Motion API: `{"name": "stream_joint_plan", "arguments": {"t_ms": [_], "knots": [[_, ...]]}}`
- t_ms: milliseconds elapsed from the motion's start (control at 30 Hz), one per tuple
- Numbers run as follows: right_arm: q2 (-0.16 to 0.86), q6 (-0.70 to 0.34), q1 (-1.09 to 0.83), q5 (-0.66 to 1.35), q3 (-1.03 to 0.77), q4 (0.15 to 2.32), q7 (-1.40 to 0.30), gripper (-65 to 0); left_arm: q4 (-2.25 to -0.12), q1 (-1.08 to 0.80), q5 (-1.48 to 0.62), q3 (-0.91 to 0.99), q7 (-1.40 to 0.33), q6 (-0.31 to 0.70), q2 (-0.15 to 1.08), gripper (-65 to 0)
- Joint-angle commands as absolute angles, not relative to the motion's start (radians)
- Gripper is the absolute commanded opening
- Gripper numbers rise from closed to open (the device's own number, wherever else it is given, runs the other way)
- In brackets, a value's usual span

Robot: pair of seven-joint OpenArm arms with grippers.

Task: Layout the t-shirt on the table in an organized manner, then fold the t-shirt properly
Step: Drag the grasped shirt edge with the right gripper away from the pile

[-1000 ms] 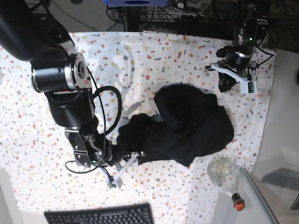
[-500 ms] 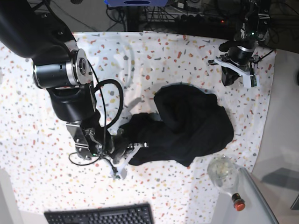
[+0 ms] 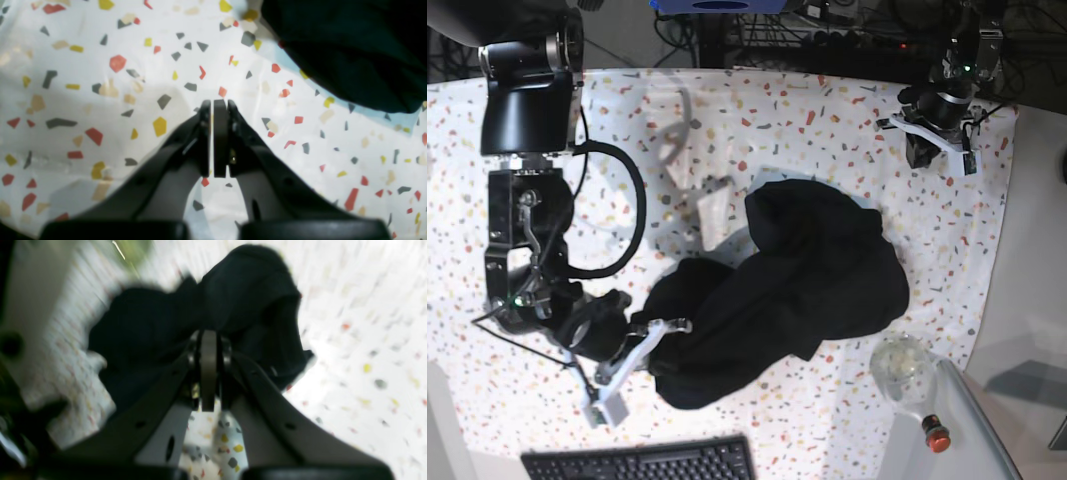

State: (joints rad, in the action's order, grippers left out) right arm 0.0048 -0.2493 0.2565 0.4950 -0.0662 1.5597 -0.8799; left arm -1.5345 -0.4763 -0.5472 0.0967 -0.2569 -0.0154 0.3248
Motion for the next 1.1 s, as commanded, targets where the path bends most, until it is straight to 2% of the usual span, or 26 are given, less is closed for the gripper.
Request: {"name": "stream_joint_plan", "arguments": {"t_ms": [0,267,333,433,567,667,767,800,833,867,933,967,1067], "knots": [[0.028,-0.222,0.259,0.484,-0.105,1.593,-0.863,-65.0,-1.555,-0.475,-0.547,0.101,-0.240,-0.010,0.334,-63.4],[0.127,-0.196,0.153,0.489,-0.231,1.779,-0.898,-65.0,-1.557,-0.475,-0.547,0.102,-0.240,-0.010,0.334,-62.5],[0.131,-0.197,0.130,0.489,-0.259,1.811,-0.918,-65.0,-1.557,-0.475,-0.547,0.102,-0.240,-0.010,0.334,-57.1],[0.134,-0.197,0.091,0.484,-0.323,1.822,-0.917,-65.0,-1.558,-0.475,-0.547,0.102,-0.240,-0.010,0.334,-42.8],[0.134,-0.196,0.073,0.484,-0.427,1.687,-0.921,-65.0,-1.558,-0.475,-0.547,0.102,-0.240,-0.010,0.334,-25.7],[0.157,-0.193,0.079,0.484,-0.475,1.564,-0.924,-65.0,-1.558,-0.476,-0.547,0.102,-0.240,-0.010,0.334,-20.4],[0.185,-0.191,0.076,0.484,-0.484,1.508,-0.932,-65.0,-1.558,-0.479,-0.547,0.102,-0.240,-0.010,0.334,-20.1],[0.194,-0.191,0.074,0.486,-0.486,1.512,-0.954,-59.6,-1.558,-0.481,-0.547,0.102,-0.240,-0.010,0.334,-20.1],[0.199,-0.191,0.073,0.487,-0.486,1.532,-0.986,-49.7,-1.558,-0.484,-0.547,0.102,-0.240,-0.010,0.334,-20.1],[0.199,-0.191,0.073,0.489,-0.486,1.563,-1.013,-42.6,-1.558,-0.487,-0.547,0.102,-0.240,-0.008,0.334,-20.1],[0.191,-0.191,0.051,0.489,-0.479,1.676,-1.049,-30.6,-1.558,-0.489,-0.547,0.102,-0.240,-0.008,0.334,-20.1],[0.177,-0.191,0.038,0.489,-0.470,1.745,-1.056,-28.7,-1.558,-0.489,-0.547,0.102,-0.240,-0.008,0.334,-20.1],[0.147,-0.189,0.019,0.484,-0.374,1.917,-1.059,-28.8,-1.558,-0.495,-0.547,0.102,-0.240,-0.007,0.334,-20.1]]}}
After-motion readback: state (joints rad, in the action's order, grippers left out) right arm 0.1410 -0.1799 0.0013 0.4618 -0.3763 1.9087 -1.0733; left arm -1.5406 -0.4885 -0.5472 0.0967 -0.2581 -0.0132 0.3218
